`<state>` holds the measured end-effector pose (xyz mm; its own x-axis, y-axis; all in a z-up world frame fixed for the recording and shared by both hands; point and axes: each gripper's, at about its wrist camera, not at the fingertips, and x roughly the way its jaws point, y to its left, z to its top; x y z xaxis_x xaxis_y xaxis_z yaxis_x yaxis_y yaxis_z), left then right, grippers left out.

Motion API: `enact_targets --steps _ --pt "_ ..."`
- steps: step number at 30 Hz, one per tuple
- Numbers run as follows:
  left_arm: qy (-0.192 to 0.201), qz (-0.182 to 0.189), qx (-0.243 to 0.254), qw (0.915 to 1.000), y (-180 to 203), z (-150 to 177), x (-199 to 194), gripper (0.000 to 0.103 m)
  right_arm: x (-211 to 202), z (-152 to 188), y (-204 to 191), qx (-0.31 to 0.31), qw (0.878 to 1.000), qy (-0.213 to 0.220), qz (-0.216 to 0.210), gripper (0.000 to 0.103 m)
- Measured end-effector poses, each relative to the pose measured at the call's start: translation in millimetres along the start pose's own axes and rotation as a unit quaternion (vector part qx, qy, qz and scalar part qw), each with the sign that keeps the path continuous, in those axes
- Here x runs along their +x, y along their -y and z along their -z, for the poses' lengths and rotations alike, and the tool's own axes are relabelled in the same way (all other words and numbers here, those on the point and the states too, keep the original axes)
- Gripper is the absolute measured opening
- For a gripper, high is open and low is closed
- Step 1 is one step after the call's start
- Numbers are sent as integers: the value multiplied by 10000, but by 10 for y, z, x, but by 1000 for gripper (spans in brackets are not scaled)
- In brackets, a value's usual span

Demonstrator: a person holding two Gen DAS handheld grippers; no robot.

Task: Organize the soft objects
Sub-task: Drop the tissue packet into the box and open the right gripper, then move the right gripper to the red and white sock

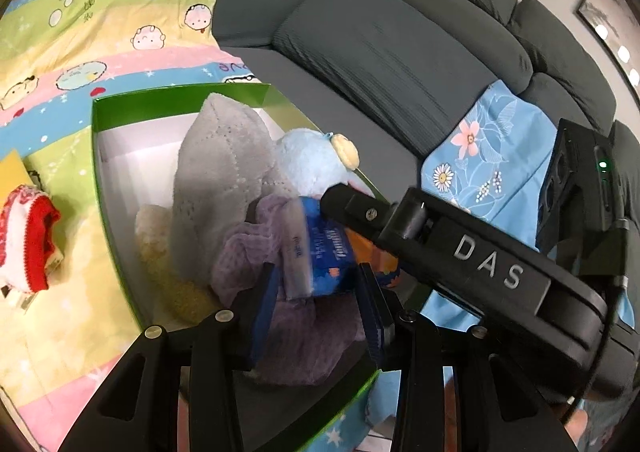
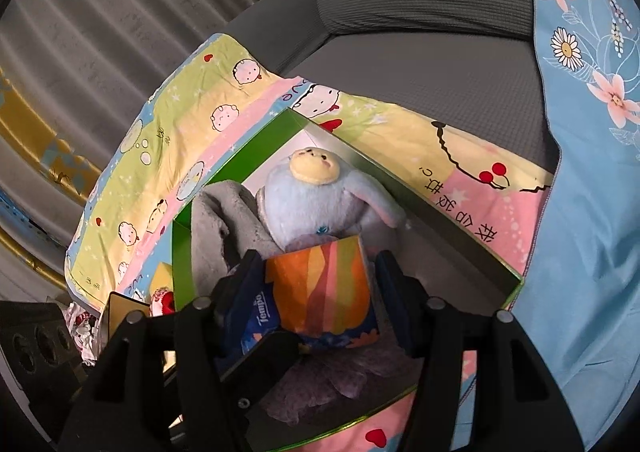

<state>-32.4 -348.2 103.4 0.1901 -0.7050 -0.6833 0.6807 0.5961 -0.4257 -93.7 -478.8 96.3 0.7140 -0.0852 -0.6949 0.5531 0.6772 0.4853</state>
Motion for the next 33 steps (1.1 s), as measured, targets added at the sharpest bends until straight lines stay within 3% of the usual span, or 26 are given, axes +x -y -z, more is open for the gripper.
enact_targets --steps 2,4,8,10,22,27,33 --pt "84 -10 -31 10000 -25 29 -92 52 -44 14 -15 -18 9999 93 63 79" --pt "169 -5 -67 9998 -56 54 -184 62 -108 21 -49 -96 9996 224 173 81" --pt "310 35 -267 9992 -168 133 -432 77 -221 51 -79 -123 9988 444 172 93" --pt "415 92 -373 9984 -235 183 -576 82 -273 76 -110 -166 9984 530 124 93" --pt "904 -782 -815 9895 -804 604 -1313 88 -476 297 -538 -714 9936 873 -113 102" --pt "1049 -1398 -1076 9787 -1073 812 -1508 88 -475 415 -792 -1023 9907 835 -321 102" --pt "1241 -1850 -1523 9629 -1383 1145 -1696 88 -288 603 -1134 -1474 9859 484 -623 102"
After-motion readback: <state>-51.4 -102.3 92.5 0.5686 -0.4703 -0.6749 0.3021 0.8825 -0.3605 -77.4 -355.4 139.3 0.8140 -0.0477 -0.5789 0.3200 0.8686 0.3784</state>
